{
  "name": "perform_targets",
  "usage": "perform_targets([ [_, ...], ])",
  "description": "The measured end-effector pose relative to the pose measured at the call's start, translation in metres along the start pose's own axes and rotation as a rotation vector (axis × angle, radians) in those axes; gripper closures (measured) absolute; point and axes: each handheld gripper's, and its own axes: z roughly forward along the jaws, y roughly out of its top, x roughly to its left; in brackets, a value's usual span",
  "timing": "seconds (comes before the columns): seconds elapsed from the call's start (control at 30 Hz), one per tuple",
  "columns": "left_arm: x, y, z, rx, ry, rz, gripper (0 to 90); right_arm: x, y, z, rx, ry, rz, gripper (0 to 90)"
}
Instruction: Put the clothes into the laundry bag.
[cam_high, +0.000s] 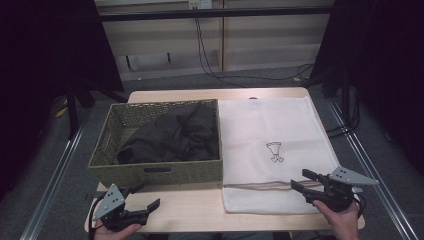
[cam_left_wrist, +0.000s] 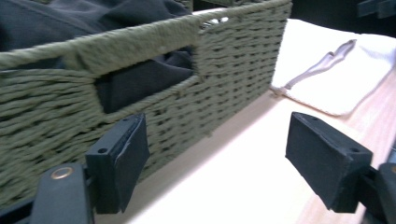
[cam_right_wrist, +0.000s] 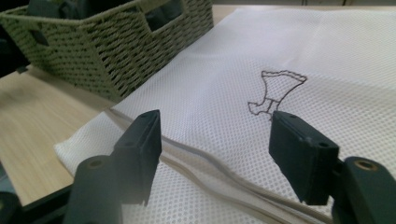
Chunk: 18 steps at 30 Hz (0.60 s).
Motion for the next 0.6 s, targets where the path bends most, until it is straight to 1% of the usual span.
perform_targets([
  [0.03, -0.004, 0.002, 0.001, 0.01, -0.013, 0.005, 24.8, 0.0, 0.001, 0.002, 0.009, 0.015, -0.008, 38.0],
  [0.07, -0.004, 0.002, 0.001, 0.01, -0.013, 0.005, 26.0, 0.0, 0.001, 0.004, 0.016, 0.023, -0.012, 38.8],
  [0.1, -0.006, 0.003, 0.004, 0.021, -0.034, 0.007, 27.2, 0.001, 0.002, 0.005, 0.02, 0.039, -0.013, 41.0],
  [0.13, -0.007, 0.004, 0.007, 0.028, -0.043, 0.008, 28.3, 0.001, 0.003, 0.006, 0.026, 0.05, -0.016, 42.7],
  [0.17, -0.008, 0.007, 0.009, 0.037, -0.051, 0.027, 29.2, 0.002, 0.004, 0.008, 0.03, 0.06, -0.017, 45.3],
  [0.2, -0.008, 0.009, 0.012, 0.036, -0.061, 0.034, 29.6, 0.003, 0.005, 0.01, 0.039, 0.072, -0.026, 48.7],
  [0.23, -0.008, 0.009, 0.012, 0.036, -0.061, 0.034, 30.8, 0.003, 0.006, 0.012, 0.054, 0.081, -0.037, 50.2],
  [0.27, -0.01, 0.014, 0.018, 0.024, -0.075, 0.038, 32.5, 0.003, 0.007, 0.015, 0.06, 0.081, -0.045, 51.6],
  [0.3, -0.01, 0.014, 0.018, 0.024, -0.075, 0.038, 33.6, 0.003, 0.008, 0.017, 0.069, 0.092, -0.043, 53.9],
  [0.33, -0.013, 0.019, 0.024, 0.037, -0.08, 0.044, 34.8, 0.002, 0.01, 0.02, 0.076, 0.103, -0.049, 55.3],
  [0.37, -0.013, 0.019, 0.024, 0.037, -0.08, 0.044, 35.2, 0.002, 0.012, 0.022, 0.087, 0.101, -0.055, 55.9],
  [0.4, -0.015, 0.021, 0.029, 0.037, -0.096, 0.05, 35.2, 0.001, 0.014, 0.025, 0.097, 0.101, -0.061, 55.9],
  [0.43, -0.018, 0.024, 0.033, 0.046, -0.09, 0.062, 35.2, 0.0, 0.016, 0.028, 0.102, 0.107, -0.061, 55.7],
  [0.47, -0.024, 0.029, 0.044, 0.058, -0.1, 0.058, 35.1, -0.001, 0.019, 0.031, 0.1, 0.109, -0.059, 54.7],
  [0.5, -0.024, 0.029, 0.044, 0.058, -0.1, 0.058, 35.1, -0.002, 0.021, 0.034, 0.106, 0.111, -0.054, 53.7],
  [0.53, -0.026, 0.031, 0.05, 0.058, -0.132, 0.062, 35.2, -0.003, 0.023, 0.037, 0.115, 0.115, -0.064, 53.3],
  [0.57, -0.032, 0.034, 0.062, 0.08, -0.17, 0.08, 35.6, -0.004, 0.026, 0.04, 0.128, 0.114, -0.071, 52.1],
  [0.6, -0.032, 0.034, 0.062, 0.08, -0.17, 0.08, 36.9, -0.004, 0.028, 0.043, 0.137, 0.118, -0.075, 51.8],
])
